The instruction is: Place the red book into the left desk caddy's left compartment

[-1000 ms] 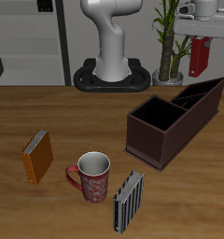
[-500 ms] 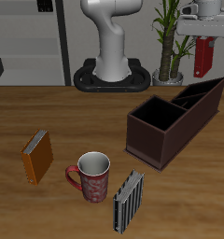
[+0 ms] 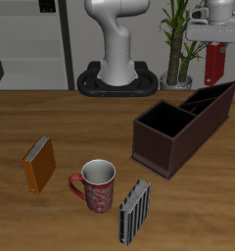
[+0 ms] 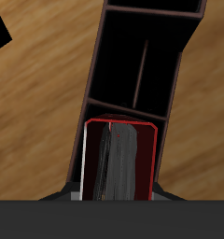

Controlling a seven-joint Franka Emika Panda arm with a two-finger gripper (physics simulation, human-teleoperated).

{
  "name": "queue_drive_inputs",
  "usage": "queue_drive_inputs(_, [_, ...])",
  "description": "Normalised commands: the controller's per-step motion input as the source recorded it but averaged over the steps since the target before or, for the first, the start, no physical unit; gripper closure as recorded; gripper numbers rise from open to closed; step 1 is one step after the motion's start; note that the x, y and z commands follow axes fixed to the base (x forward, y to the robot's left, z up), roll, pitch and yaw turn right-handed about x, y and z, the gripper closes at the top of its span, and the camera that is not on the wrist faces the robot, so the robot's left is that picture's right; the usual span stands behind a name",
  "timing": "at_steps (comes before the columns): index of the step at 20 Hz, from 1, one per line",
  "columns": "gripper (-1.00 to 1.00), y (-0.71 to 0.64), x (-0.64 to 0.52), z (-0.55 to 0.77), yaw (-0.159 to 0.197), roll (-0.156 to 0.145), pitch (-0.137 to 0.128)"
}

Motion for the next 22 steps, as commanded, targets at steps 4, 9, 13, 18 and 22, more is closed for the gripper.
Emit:
queue_drive_inputs(4, [1.0,-0.07,0.09,0.0,-0.014,-0.026,0.001])
queue_drive_inputs(9, [1.0,-0.08,0.11,-0.05,-0.019,-0.014,0.022])
queue_drive_inputs(13, [1.0,0.02,0.02,-0.14,-0.005,0.012,0.021])
queue_drive_inputs(18, [1.0,0.12,-0.07,-0.14,0.013,0.042,-0.004])
queue_drive_inputs(22, [1.0,0.05,0.0,-0.06,0.006,0.009,-0.001])
